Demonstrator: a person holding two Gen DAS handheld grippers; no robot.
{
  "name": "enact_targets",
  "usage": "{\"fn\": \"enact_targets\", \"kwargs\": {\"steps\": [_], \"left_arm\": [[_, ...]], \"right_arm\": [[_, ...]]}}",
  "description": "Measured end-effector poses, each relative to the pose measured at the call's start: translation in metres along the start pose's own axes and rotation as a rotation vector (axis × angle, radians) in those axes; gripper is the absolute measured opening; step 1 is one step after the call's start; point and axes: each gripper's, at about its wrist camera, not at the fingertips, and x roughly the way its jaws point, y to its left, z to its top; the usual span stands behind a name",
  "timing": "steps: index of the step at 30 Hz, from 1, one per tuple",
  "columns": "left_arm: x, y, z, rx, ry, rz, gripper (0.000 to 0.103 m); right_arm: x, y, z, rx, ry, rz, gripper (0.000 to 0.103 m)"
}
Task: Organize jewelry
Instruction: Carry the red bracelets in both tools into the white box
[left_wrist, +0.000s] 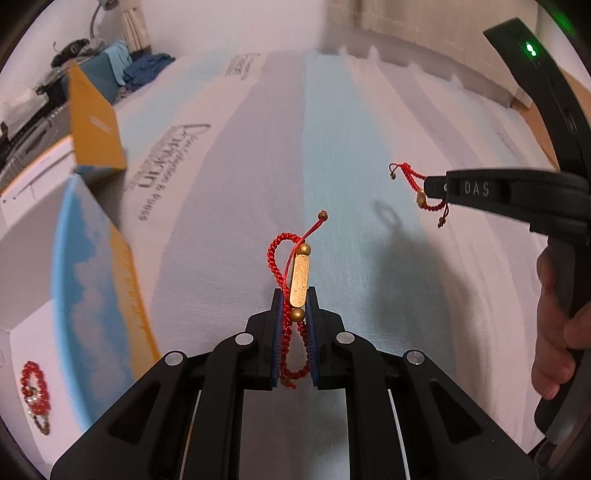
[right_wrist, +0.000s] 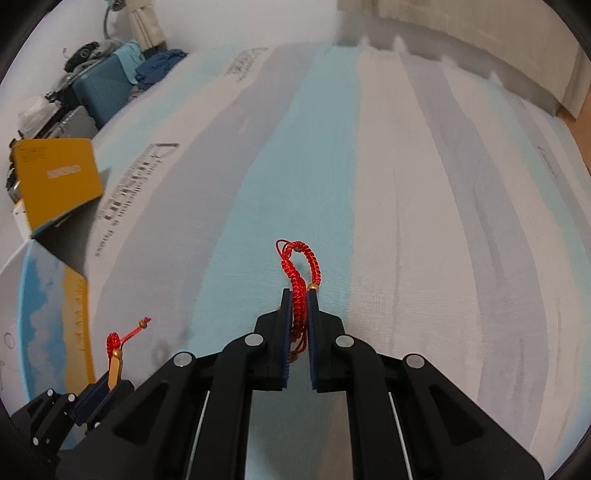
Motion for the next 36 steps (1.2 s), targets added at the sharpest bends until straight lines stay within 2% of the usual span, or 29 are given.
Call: {"fn": "enact_targets", "kwargs": {"steps": [7, 15, 21, 30, 36], "left_arm": [[-0.043, 0.024, 0.002, -0.038, -0.065, 0.013, 0.010], [-0.086, 0.060, 0.001, -0.094, -0.126, 0.048, 0.010], [-0.108, 0.100, -0.008, -0.156, -0.145, 0.105, 0.010], [-0.130, 0.161, -0.031, -0.237, -0.146, 0.188, 0.011], [-0.139, 0.201, -0.050, -0.293, -0.123, 0.240, 0.011]], "right_arm": [[-0.046, 0.044, 0.000, -0.066, -0.084, 0.049, 0.007], [-0.079, 0.098, -0.006, -0.140, -0.135, 0.113, 0.007], [-0.103, 0.142, -0.013, -0.203, -0.169, 0.171, 0.007], [-0.117, 0.217, -0.031, -0.327, -0.174, 0.265, 0.007], [-0.109, 0.267, -0.051, -0.422, -0.125, 0.313, 0.007]]}}
